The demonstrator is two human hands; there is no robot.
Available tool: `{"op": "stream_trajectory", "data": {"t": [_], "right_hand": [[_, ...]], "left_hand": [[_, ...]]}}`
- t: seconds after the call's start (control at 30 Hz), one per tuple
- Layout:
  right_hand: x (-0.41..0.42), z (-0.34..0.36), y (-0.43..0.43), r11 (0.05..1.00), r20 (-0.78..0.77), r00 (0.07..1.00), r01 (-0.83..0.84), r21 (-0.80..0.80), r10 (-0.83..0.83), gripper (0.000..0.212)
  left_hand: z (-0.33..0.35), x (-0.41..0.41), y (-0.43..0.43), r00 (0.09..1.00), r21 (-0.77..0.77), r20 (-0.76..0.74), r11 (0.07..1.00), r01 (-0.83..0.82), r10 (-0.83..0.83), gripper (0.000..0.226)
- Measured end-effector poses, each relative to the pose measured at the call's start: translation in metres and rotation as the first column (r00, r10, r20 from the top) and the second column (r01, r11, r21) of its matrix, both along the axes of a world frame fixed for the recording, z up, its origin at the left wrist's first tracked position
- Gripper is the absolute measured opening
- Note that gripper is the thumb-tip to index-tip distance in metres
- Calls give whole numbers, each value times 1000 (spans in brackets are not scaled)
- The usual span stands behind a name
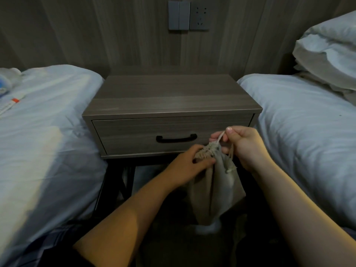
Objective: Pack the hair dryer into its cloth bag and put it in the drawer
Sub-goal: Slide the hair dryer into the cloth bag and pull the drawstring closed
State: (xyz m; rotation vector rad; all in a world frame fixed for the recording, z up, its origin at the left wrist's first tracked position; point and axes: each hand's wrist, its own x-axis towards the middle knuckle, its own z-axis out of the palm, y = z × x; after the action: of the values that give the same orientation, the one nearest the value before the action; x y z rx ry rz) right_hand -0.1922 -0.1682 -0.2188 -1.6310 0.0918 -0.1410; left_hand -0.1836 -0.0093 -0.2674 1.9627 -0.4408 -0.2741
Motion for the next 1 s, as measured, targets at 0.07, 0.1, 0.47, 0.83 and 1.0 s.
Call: {"op": "stream_trajectory", "data": {"t": [0.07, 0.1, 0.47, 0.83, 1.0], "right_hand": [[-4, 9, 1, 991, 34, 999, -18, 134, 14, 41], [-5, 12, -1, 981, 53, 998, -31, 193, 21, 41], [13, -48, -29, 853, -298, 810, -521, 28, 505, 61], [5, -51, -3, 978, -59, 994, -102, -183, 92, 31], [1, -32, 7, 982, 96, 991, 104, -159, -89, 25]], "left_hand": [[-1, -5, -6, 998, -98, 54, 994, -40, 45, 9], [1, -5, -9, 995, -153, 67, 986, -65, 76, 12], [22, -5, 3, 983, -297, 36, 941, -160, 178, 32], [36, 29, 29, 792, -536, -583, 646, -543, 181, 35], [24, 29, 33, 797, -136, -435, 844, -518, 419, 39]]}}
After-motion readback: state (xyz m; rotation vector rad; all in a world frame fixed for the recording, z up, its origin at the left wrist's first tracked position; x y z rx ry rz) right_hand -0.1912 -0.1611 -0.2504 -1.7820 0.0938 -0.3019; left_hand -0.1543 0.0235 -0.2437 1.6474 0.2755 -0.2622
